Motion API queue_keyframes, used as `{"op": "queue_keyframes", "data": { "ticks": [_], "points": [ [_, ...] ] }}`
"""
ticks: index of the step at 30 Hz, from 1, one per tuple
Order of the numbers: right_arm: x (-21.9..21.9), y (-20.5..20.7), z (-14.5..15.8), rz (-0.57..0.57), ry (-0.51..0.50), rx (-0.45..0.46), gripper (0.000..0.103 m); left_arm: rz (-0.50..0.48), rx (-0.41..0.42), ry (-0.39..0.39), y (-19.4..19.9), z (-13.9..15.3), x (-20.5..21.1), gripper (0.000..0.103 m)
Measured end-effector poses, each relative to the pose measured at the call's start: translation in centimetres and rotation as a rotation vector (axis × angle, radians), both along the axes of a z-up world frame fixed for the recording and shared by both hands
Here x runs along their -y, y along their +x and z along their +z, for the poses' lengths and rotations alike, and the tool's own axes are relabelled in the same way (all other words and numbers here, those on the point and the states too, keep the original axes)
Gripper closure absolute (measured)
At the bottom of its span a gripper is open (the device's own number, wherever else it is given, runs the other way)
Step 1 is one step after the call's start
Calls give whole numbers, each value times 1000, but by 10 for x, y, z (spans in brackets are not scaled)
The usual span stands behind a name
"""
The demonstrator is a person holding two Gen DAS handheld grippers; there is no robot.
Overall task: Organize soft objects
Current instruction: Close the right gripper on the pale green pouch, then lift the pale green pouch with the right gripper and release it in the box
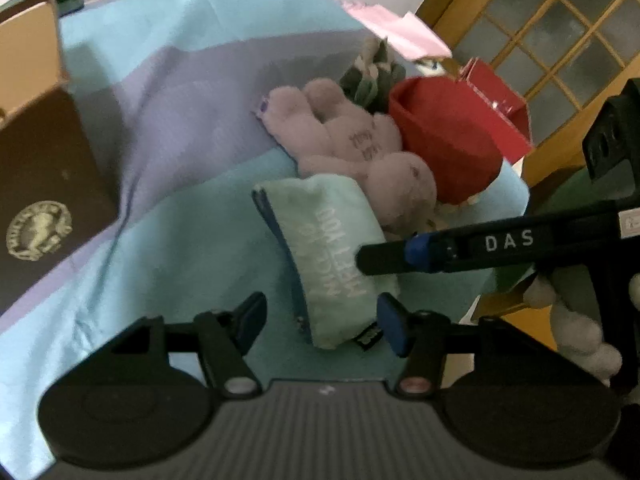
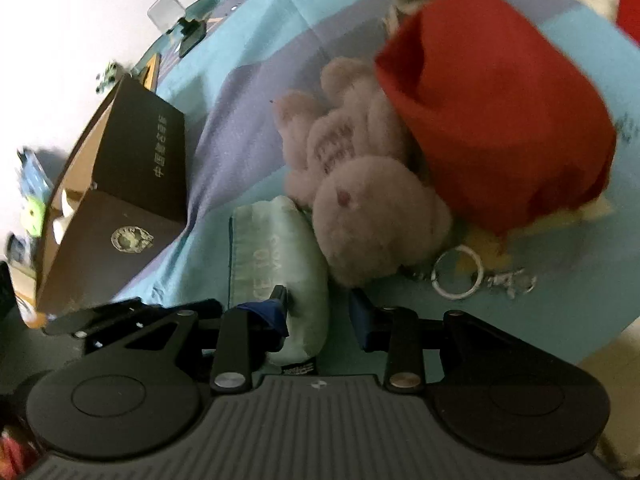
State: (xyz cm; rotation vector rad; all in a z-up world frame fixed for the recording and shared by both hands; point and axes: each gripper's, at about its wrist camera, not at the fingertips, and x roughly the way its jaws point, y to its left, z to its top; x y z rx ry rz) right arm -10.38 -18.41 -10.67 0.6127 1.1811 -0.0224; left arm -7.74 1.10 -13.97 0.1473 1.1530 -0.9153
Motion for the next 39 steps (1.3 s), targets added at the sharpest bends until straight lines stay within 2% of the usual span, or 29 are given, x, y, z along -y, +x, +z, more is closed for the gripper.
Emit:
{"op": "queue_keyframes", "data": {
  "ticks": [6,11,19,22,30,34,39],
  "points": [
    [2,0,-7,33,70,7,86,35,5,69,-1,-6,11,44],
    [11,0,-11,36,153,27,86,81,20,93,-5,-6,15,44],
    [7,10,-10,172,145,22,87,162,26,135,-7,-7,18,44],
    [8,13,-12,199,158,28,90,176,27,138,-10,-7,22,55],
    [13,17,-15,260,187,31,96,227,29,149,-18,-7,28,68],
    [11,19,-10,302,204,49,99,248,47,166,-23,-3,27,81],
    [0,23,0,365,222,89,100,283,67,168,-28,10,18,85]
  ]
}}
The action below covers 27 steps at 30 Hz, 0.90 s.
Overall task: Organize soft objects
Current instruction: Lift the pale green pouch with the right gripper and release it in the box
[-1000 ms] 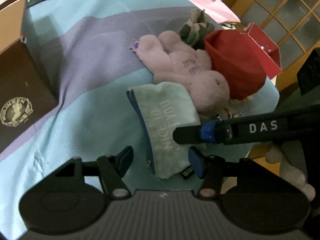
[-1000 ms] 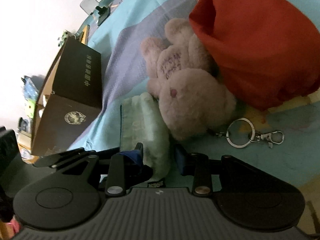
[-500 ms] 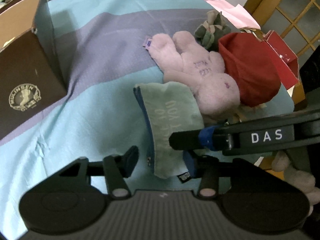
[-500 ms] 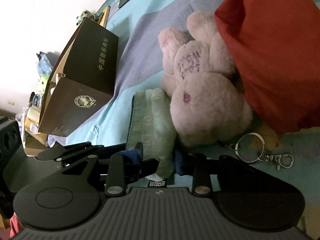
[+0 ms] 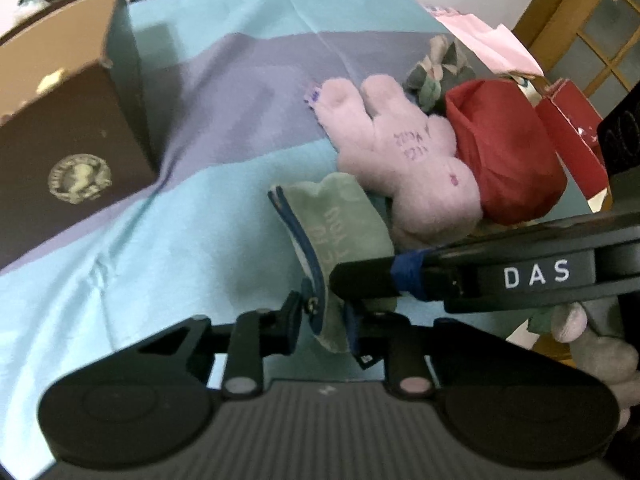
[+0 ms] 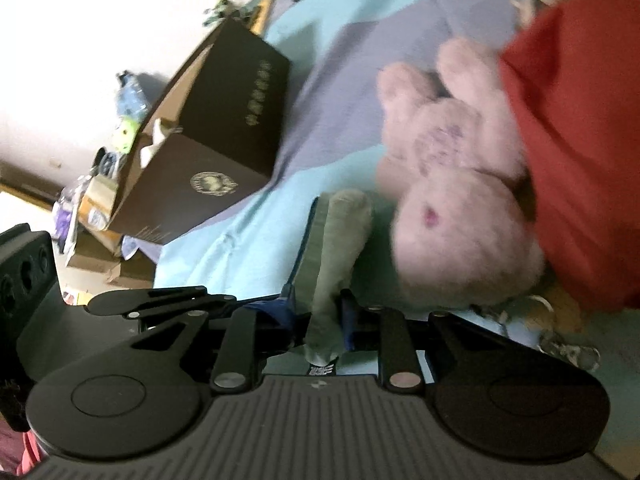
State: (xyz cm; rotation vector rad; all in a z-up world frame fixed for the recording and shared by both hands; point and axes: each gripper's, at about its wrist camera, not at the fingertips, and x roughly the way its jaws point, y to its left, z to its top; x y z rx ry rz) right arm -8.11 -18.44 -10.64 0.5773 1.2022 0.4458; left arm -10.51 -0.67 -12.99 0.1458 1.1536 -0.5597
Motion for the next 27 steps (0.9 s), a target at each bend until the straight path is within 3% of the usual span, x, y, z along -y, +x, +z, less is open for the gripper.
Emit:
{"op": "queue_keyframes", "data": {
  "ticks": [14,22,27],
  "points": [
    [-47,25,45,83,113,111,100,79,140,-21,-4,64,-51,89],
    [-98,58,93,146,157,261,100,128,296,-92,8,121,-109,89],
    [-148,90,105,198,144,347,100,189,359,-97,36,137,-150,89]
  ]
}}
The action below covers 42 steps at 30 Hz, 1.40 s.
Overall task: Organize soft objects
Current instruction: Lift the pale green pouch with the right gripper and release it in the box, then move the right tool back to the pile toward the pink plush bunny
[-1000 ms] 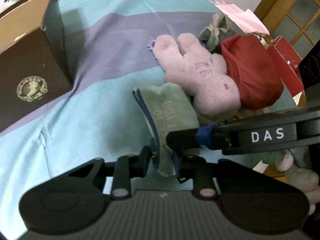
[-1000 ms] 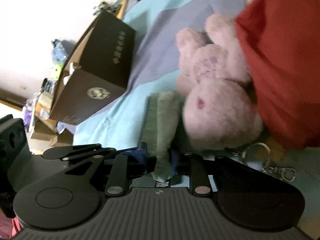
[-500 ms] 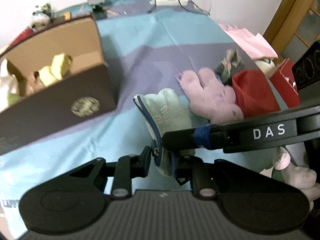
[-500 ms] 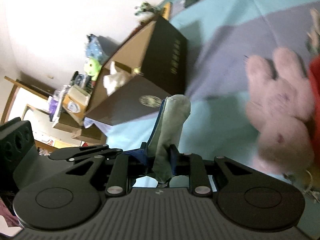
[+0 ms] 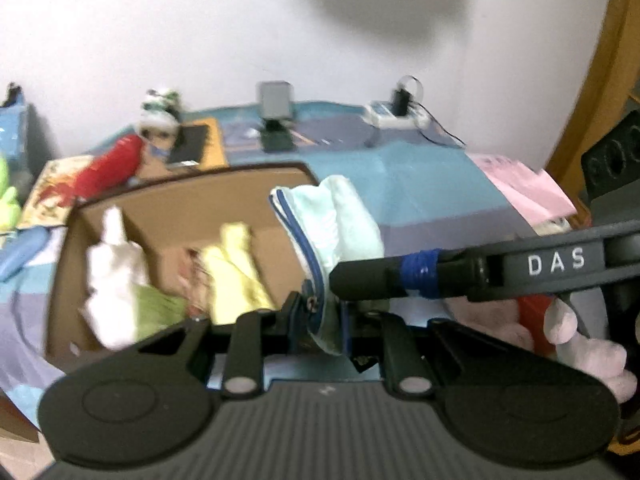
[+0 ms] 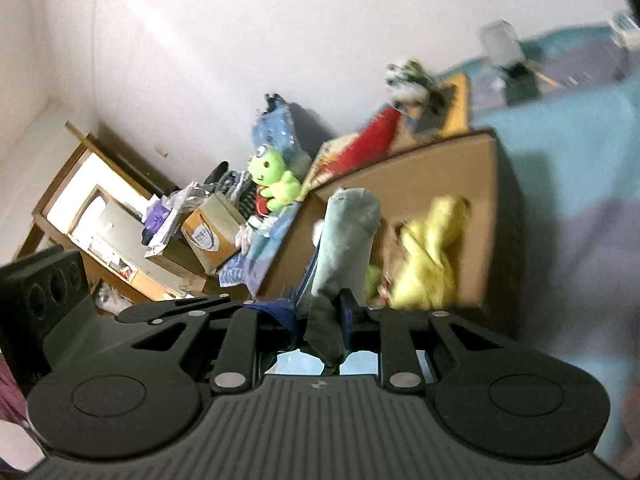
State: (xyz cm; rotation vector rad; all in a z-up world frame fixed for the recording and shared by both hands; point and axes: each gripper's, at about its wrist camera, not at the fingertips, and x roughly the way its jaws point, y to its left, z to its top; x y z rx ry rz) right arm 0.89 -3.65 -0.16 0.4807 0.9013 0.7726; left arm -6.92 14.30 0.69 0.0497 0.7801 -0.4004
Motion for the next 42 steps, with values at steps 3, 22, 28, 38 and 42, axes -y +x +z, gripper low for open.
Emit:
{"op": "queue_keyframes", "data": {
  "ticks": [3,22,28,38,42],
  "points": [
    [-26,18,-2,15,-20,26,100,36,13,17,23,0,-22,89],
    [-112,115,-83,-45,-240,-122,93,145,-173,127,152,-90,-86,80],
    [-108,119,-87,-78,-224,-157,93,181,-198,145,160,-99,-93,75],
    [-93,98,-63,-110,-212,-93,92,237,-137,170,138,-74,-94,53],
    [-86,89,-53,-104,-198,-73,92,255,-103,183,123,-60,-88,52]
  ]
}}
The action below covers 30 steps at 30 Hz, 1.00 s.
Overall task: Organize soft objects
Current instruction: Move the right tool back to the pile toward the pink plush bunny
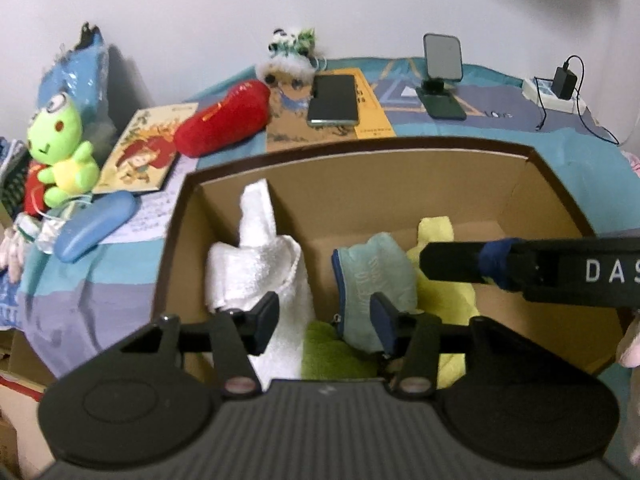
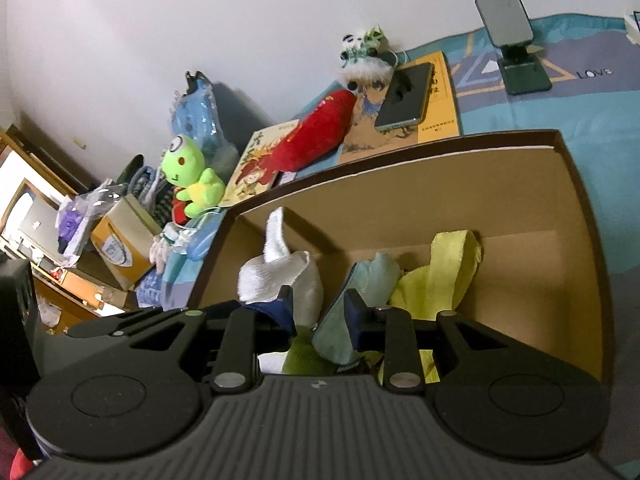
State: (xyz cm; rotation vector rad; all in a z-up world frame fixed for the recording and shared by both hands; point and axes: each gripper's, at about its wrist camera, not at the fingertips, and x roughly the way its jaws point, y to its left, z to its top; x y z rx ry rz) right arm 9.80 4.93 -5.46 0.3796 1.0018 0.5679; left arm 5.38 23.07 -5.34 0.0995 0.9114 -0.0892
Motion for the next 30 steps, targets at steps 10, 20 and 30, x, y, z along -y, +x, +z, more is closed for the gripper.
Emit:
{"op": "queue_keyframes", "data": {
  "ticks": [10,20,30],
  "points": [
    [26,-39,29,48,21,85,92,42,78,48,-47,30,29,46],
    [73,-79,33,51,48,72,92,23,89,38,-101,42,77,45],
    [155,-115,17,-47,37,18,92,-117,33,-57,-136,20,148,43]
  ]
}}
